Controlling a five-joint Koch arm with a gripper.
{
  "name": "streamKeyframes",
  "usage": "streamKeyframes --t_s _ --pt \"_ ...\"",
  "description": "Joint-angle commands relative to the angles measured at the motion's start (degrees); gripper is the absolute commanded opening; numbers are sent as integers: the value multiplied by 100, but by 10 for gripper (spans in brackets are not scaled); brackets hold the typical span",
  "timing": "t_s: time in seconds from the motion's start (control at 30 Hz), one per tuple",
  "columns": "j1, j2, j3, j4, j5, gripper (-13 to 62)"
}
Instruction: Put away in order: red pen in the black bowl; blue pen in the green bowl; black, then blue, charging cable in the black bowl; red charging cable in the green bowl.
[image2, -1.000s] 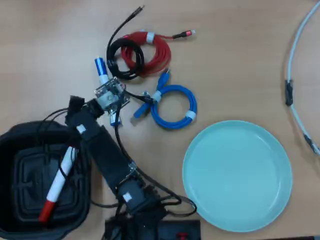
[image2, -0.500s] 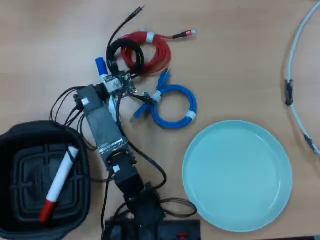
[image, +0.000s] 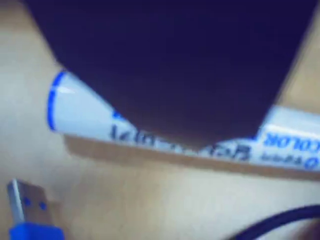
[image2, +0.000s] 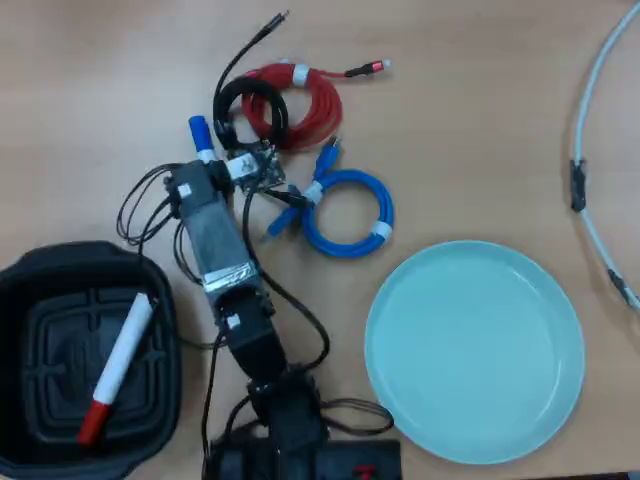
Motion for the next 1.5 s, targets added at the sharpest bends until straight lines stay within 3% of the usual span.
streamKeyframes --t_s 0.0,0.6,0.9,0.97,1.03,1.17,1.47 --pt "70 -62 -193 -220 -220 367" --pt "334 -844 -211 -483 -536 391" --pt "264 -1063 -202 -431 229 368" --pt "237 -1063 -193 -431 439 312" --pt "193 -1063 -193 -431 606 211" --pt "-62 -1063 -176 -431 861 -80" --pt "-141 -1046 -9 -299 932 -69"
